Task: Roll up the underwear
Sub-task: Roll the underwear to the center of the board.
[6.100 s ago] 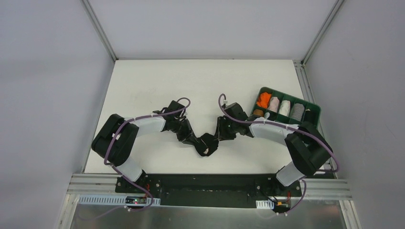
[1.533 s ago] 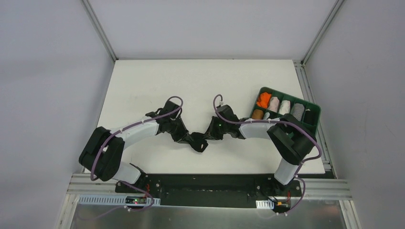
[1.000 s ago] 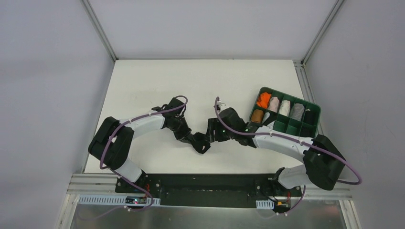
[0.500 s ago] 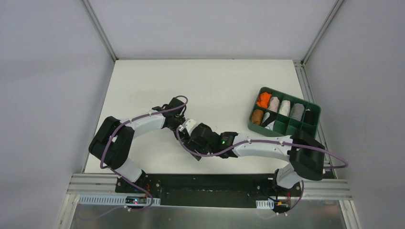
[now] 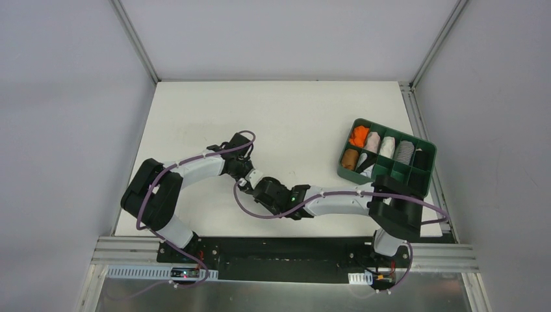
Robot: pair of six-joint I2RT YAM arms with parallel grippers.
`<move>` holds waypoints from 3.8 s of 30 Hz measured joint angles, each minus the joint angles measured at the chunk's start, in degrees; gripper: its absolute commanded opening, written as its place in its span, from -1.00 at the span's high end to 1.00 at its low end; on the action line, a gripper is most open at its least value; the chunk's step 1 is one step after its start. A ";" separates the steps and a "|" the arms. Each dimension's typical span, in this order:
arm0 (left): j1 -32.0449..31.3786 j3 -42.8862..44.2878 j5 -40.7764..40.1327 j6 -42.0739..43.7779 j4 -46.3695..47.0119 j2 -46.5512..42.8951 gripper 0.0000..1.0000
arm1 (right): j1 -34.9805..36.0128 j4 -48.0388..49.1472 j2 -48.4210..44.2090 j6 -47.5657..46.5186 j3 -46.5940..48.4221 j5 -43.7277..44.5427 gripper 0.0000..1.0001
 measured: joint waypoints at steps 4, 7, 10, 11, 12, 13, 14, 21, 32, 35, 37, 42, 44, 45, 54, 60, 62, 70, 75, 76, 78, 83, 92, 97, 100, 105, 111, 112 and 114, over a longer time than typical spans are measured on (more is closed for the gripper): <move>-0.04 -0.07 -0.55 -0.92 -0.26 -0.72 0.12 | -0.94 6.01 -2.80 2.75 -4.83 -1.81 1.00; -0.31 -0.48 -1.84 -2.03 -1.31 -3.13 -0.23 | -3.17 11.89 -5.66 6.25 -9.73 -5.70 1.00; -0.31 -0.61 -2.97 -3.04 -1.84 -6.27 -0.37 | -6.32 18.16 -8.02 10.40 -14.53 -10.95 1.00; -0.31 -0.61 -3.10 -3.43 -1.84 -7.32 -0.39 | -7.61 20.65 -8.59 12.07 -16.20 -13.29 1.00; -0.31 -0.61 -3.37 -3.67 -1.84 -8.33 -0.39 | -9.09 23.50 -9.03 13.92 -17.97 -15.98 1.00; -0.31 -0.61 -3.45 -3.80 -1.84 -8.87 -0.40 | -10.05 25.33 -9.20 15.30 -19.06 -17.97 1.00; -0.31 -0.61 -3.52 -3.89 -1.81 -9.31 -0.40 | -11.23 27.58 -9.27 16.85 -20.22 -20.11 1.00; -0.31 -2.75 -3.82 -4.13 -0.55 -9.49 -0.41 | -18.82 43.32 -7.26 27.28 -27.39 -34.07 1.00; -0.31 -4.55 -2.75 -3.87 5.18 -6.84 -0.28 | -25.79 59.87 0.74 38.53 -30.60 -48.37 1.00; -0.31 -5.44 -2.40 -3.93 8.22 -5.70 0.06 | -27.08 62.14 2.29 40.50 -30.73 -50.95 1.00; -0.31 -5.70 -2.16 -4.02 10.12 -4.96 0.30 | -27.76 63.39 2.93 41.64 -30.99 -52.19 1.00; -0.28 -5.77 -0.87 -3.43 12.66 -3.06 0.77 | -29.31 63.41 3.10 43.58 -31.26 -54.71 0.48; -0.31 -5.77 -0.28 -3.45 13.07 -2.54 0.88 | -29.59 61.18 2.05 43.71 -31.17 -54.97 -0.08; -0.31 -5.75 -0.07 -3.50 13.14 -2.34 0.90 | -29.64 59.56 0.98 43.65 -30.99 -55.12 -0.19; -0.31 -4.70 0.63 -3.41 12.04 -0.92 0.93 | -29.16 30.18 -17.73 32.17 -27.85 -45.88 -0.47; -0.31 -3.82 1.33 -3.21 11.67 0.44 0.93 | -27.30 15.76 -24.90 24.30 -23.76 -37.83 -0.50; -0.31 -3.54 1.64 -2.95 11.39 0.74 0.92 | -23.56 11.32 -25.18 20.85 -20.85 -32.50 -0.53; -0.31 -2.56 1.60 -2.19 9.38 1.05 0.91 | -5.35 1.07 -17.79 7.28 -5.92 -9.49 -0.41; -0.31 -1.92 1.55 -2.14 8.00 1.22 0.90 | -0.15 0.26 -12.52 1.75 -4.28 -2.95 -0.38; -0.31 -1.84 1.53 -2.14 7.78 1.25 0.90 | 0.22 0.17 -11.85 1.14 -4.28 -2.64 -0.38; -0.31 -1.70 1.53 -2.12 7.34 1.27 0.90 | 0.50 0.24 -10.91 0.44 -4.28 -2.49 -0.38; -0.31 -1.27 1.51 -2.10 6.23 1.29 0.87 | 0.50 1.22 -9.25 -0.04 -4.31 -2.34 -0.38; -0.31 -0.74 0.72 -2.12 5.25 1.33 0.77 | 0.83 4.44 -4.44 0.44 -4.98 2.84 -0.08; -0.28 -0.42 0.52 -2.08 4.74 1.33 0.53 | 0.74 5.90 -2.84 1.68 -5.11 7.58 0.77; -0.26 -0.20 0.13 -1.84 4.17 1.05 0.31 | 0.42 7.74 -2.78 3.21 -5.70 8.13 1.00; -0.24 -0.07 -1.51 -0.76 2.16 -0.31 -0.12 | -3.63 13.16 -5.62 4.90 -9.46 1.05 1.00; -0.22 -0.04 -2.91 -0.20 -0.02 -2.29 -0.52 | -13.64 18.10 -8.68 9.46 -13.20 -19.21 1.00; -0.13 -0.04 -3.02 -0.11 -0.17 -2.38 -0.54 | -15.37 18.99 -8.66 10.43 -13.62 -23.02 1.00; 0.07 -0.07 -3.02 0.09 -0.50 -2.38 -0.56 | -18.08 20.50 -8.48 12.28 -14.34 -29.68 1.00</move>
